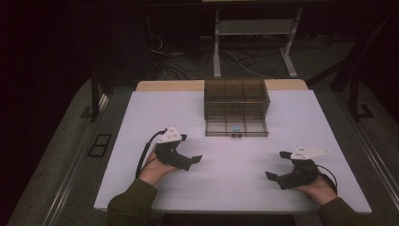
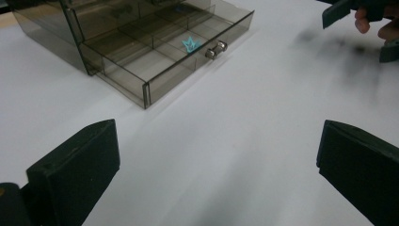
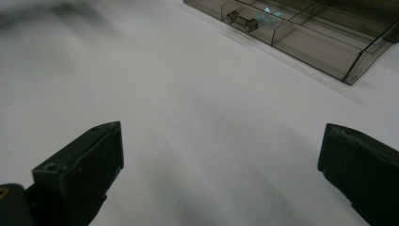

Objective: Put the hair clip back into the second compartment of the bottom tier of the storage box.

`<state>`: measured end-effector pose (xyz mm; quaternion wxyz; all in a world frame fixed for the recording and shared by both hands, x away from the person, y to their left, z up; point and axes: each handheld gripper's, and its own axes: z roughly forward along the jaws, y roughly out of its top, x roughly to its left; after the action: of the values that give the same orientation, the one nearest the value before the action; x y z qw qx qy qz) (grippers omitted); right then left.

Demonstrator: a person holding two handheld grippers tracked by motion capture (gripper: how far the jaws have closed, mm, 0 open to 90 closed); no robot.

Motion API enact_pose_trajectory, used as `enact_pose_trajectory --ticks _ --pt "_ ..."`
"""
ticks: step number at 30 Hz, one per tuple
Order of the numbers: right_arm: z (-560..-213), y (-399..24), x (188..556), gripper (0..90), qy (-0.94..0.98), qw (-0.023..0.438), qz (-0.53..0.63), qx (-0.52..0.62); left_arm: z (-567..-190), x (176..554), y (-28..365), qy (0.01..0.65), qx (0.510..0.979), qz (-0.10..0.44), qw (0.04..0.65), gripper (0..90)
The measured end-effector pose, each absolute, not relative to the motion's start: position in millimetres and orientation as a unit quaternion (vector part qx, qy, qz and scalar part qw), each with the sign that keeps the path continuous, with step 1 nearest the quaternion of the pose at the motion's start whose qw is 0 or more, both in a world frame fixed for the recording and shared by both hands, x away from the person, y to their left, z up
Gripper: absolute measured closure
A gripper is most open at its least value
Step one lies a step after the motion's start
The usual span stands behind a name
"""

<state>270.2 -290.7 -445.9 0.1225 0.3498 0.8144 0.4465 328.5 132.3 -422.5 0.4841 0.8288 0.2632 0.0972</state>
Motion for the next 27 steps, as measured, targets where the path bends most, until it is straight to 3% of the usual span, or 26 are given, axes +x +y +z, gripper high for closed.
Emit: enact_pose_trajectory --ticks 27 --pt "-446.0 -289.1 269.7 0.2 0.814 0.126 0.446 0.350 -434.8 300.2 168.9 0.298 0.812 0.104 0.492 0.4"
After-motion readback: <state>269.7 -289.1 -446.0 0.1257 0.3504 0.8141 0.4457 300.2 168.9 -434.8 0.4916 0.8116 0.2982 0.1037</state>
